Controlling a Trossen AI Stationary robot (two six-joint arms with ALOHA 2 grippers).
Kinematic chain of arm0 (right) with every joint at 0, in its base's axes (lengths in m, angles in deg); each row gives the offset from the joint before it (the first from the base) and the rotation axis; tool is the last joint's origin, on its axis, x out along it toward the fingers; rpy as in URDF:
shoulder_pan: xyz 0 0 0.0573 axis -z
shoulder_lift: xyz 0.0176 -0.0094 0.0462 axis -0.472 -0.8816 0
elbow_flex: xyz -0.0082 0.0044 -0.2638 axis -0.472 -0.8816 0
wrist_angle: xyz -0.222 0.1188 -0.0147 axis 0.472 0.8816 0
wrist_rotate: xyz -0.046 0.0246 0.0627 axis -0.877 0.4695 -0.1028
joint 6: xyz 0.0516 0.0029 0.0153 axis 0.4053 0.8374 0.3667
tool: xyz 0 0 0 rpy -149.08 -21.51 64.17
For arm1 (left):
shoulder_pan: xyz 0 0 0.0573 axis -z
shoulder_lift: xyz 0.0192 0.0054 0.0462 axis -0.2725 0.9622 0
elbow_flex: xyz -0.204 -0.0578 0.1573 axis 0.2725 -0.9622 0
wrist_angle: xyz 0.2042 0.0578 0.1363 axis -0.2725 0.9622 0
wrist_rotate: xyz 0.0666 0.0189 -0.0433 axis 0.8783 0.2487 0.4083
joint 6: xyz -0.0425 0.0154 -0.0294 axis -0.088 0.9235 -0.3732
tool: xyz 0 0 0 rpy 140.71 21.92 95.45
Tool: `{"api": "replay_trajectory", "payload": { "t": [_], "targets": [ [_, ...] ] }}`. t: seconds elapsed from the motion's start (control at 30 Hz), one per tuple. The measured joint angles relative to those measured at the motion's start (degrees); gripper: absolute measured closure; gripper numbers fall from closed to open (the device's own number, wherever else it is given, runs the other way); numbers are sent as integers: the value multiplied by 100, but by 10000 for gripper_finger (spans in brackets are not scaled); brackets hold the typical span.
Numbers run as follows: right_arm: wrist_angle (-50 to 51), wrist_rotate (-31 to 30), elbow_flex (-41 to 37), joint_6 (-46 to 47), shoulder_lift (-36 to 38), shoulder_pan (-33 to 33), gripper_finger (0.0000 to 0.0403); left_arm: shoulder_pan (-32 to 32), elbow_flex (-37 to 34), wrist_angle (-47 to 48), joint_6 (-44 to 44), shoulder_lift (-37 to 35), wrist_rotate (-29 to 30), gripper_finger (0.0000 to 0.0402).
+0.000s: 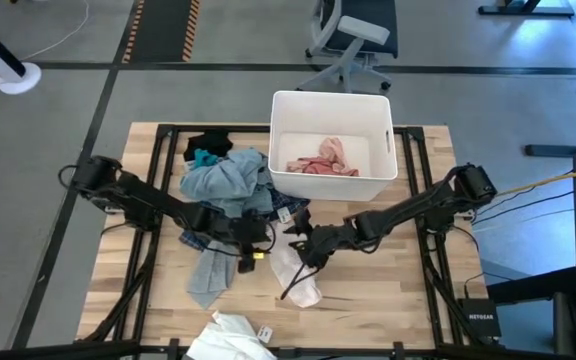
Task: Sort clothes
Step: Put the white underwear into the white laundry bin
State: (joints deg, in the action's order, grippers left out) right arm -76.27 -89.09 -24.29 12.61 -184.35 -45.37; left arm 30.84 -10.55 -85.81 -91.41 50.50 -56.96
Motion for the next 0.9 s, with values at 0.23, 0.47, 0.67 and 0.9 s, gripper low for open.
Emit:
{"api": "replay_trajectory", "payload": {
  "t": [0.23, 0.47, 0.67, 0.9],
  "targets": [
    [418, -217, 2, 692, 10, 234, 167, 36, 0, 35, -37, -122, 74, 235],
    [1328, 205, 6, 1325, 465, -174, 167, 241, 0, -159, -46, 74, 68, 235],
    [2117, -235, 4, 1950, 500, -738, 166, 210, 0, 133, -33, 516, 73, 235],
    [2378, -973, -295, 2720, 472, -1352, 166, 291, -2, 433, 827, 840, 89, 235]
  ]
}}
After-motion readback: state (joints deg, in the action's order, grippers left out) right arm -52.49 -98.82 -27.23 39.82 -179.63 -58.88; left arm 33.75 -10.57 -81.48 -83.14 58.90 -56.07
